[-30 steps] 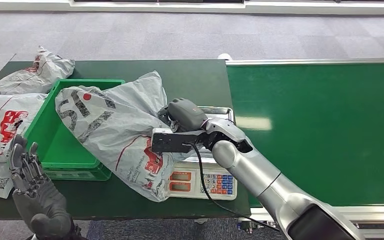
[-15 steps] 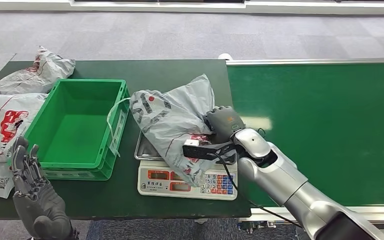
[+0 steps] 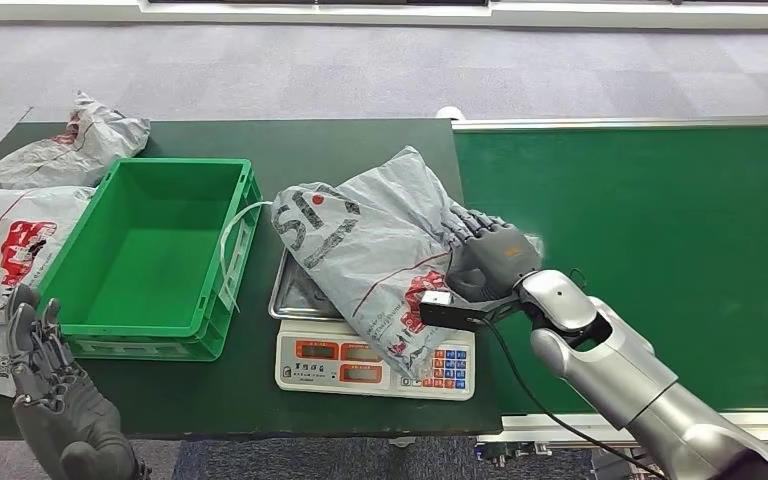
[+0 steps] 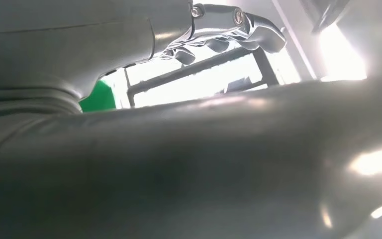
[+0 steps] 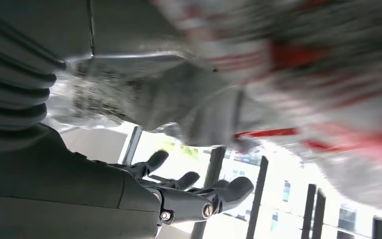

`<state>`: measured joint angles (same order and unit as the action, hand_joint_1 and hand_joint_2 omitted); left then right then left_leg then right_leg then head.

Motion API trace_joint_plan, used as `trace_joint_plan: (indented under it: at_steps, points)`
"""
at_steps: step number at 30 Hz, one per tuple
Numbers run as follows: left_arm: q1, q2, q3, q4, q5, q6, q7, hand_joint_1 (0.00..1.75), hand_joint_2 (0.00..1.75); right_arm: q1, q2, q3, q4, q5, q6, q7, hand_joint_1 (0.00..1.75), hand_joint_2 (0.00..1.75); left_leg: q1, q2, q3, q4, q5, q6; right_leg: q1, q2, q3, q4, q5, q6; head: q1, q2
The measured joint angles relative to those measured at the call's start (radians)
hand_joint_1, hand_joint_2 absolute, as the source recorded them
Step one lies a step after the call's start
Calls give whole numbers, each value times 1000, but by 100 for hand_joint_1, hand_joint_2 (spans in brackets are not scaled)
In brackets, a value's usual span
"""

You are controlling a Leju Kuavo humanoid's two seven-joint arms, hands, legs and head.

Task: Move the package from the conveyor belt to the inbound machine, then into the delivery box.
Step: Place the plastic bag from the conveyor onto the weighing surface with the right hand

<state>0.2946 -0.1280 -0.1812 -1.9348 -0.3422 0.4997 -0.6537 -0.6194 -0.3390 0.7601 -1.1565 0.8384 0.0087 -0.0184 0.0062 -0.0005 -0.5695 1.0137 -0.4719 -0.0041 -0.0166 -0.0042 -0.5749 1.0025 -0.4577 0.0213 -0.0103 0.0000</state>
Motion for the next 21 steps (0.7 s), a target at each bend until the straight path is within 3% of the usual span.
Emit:
trace_joint_plan:
  at_steps: [5,9,17,21]
  points:
    - [3,-4,-1,10,20,64,-19,0,0,66,-71,-71,-106,-27,-16,-9,0,0,0,0,0,0,-1,1,0,0,0,-1,0,0,0,0]
    - [0,-5,-6,22,71,76,-37,0,0,130,-114,-137,-200,-34,-92,-60,0,0,0,0,-1,0,-1,1,0,0,-1,-1,0,0,0,0]
    - [-32,3,-25,49,104,54,-47,0,0,239,-120,-251,-381,3,-272,-161,0,0,0,1,-1,0,-1,1,0,0,-1,-1,0,0,0,0]
    - [-59,9,-29,64,-40,49,8,0,0,312,-119,-311,-476,22,-335,-173,0,0,0,0,-1,0,-1,1,0,-1,-1,-1,0,0,0,0]
